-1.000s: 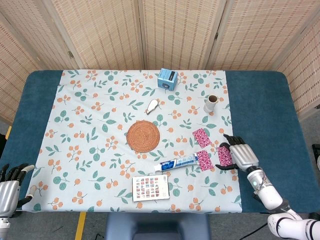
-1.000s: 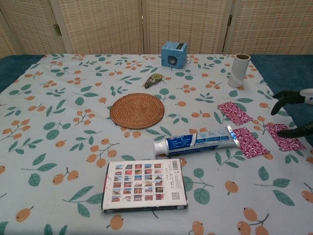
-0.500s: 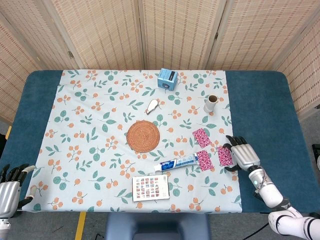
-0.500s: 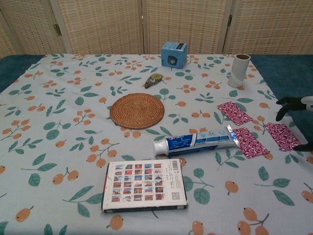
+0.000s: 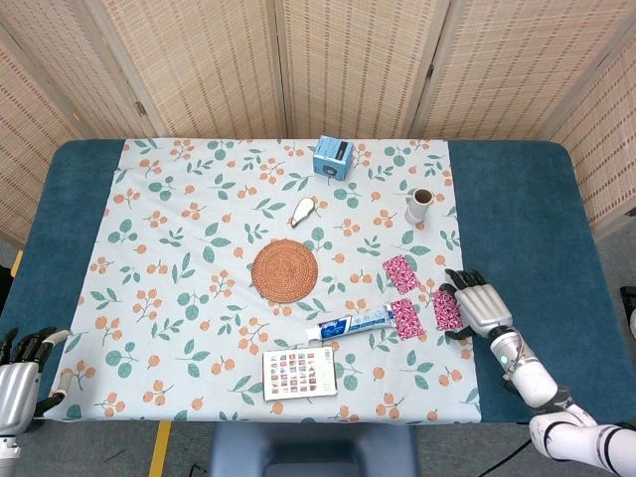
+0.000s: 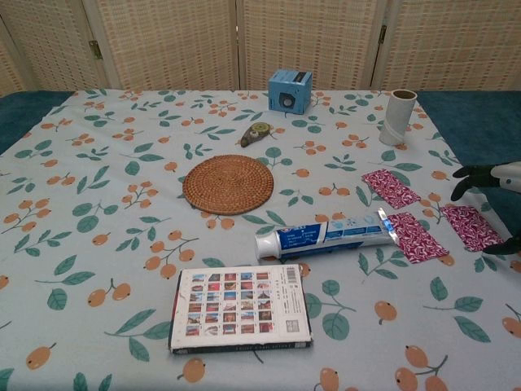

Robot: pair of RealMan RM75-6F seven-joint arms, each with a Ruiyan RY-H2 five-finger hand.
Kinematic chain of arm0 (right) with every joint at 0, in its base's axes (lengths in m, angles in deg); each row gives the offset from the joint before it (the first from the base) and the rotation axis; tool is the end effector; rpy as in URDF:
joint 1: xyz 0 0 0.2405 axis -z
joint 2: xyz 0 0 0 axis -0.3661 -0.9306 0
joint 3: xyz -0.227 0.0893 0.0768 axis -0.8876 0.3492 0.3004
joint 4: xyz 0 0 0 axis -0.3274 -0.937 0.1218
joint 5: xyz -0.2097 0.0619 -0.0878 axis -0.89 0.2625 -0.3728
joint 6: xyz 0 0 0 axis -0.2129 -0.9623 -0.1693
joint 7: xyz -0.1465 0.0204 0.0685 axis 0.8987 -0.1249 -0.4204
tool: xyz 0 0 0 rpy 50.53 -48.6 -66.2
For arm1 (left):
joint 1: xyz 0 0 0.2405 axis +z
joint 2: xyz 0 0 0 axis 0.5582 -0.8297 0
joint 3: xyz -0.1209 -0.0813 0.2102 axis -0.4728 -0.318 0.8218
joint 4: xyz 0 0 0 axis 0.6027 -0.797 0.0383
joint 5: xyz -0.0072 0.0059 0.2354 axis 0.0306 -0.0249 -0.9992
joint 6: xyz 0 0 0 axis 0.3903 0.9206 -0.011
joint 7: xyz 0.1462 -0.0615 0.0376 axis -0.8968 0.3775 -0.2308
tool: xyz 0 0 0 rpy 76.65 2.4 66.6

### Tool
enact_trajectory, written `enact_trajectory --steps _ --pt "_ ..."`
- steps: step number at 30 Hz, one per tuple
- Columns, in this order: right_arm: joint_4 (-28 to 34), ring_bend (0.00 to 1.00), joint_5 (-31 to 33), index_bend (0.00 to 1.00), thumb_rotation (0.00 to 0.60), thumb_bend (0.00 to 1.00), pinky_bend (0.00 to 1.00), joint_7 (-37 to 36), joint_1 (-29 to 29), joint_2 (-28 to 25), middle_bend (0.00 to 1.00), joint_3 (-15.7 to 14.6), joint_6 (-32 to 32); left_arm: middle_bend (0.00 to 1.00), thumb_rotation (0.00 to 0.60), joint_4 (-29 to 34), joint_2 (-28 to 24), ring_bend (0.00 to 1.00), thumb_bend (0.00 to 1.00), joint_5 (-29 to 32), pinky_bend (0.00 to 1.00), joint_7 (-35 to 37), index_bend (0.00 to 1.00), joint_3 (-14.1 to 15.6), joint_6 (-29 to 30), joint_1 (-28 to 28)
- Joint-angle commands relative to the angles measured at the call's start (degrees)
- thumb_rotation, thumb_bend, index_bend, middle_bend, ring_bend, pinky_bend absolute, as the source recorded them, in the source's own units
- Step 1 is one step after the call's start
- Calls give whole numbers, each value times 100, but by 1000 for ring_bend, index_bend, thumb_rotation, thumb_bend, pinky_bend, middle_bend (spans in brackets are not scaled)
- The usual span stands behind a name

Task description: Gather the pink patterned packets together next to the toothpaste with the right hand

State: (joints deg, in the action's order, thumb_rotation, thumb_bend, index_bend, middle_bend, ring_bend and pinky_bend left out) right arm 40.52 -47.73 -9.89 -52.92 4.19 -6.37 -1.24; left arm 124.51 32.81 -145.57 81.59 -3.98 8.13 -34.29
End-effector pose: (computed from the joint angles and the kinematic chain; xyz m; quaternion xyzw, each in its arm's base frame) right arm -0.3052 -0.3240 0.0052 0.7464 -0.4246 0.2025 0.4708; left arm -0.3388 0.1650 0.1171 -0.5972 -0.3902 -0.3317 0.6174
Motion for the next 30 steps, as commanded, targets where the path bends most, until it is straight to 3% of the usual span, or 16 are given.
enact_trajectory --steps 1,30 --pt "4 0 25 194 471 219 0 -2 12 12 60 2 14 198 600 8 -2 202 427 -2 0 -5 242 -3 -3 -4" --pt "-197 0 271 194 470 219 0 126 -13 150 63 76 162 198 600 -15 1 202 427 13 0 24 243 -7 -33 -8"
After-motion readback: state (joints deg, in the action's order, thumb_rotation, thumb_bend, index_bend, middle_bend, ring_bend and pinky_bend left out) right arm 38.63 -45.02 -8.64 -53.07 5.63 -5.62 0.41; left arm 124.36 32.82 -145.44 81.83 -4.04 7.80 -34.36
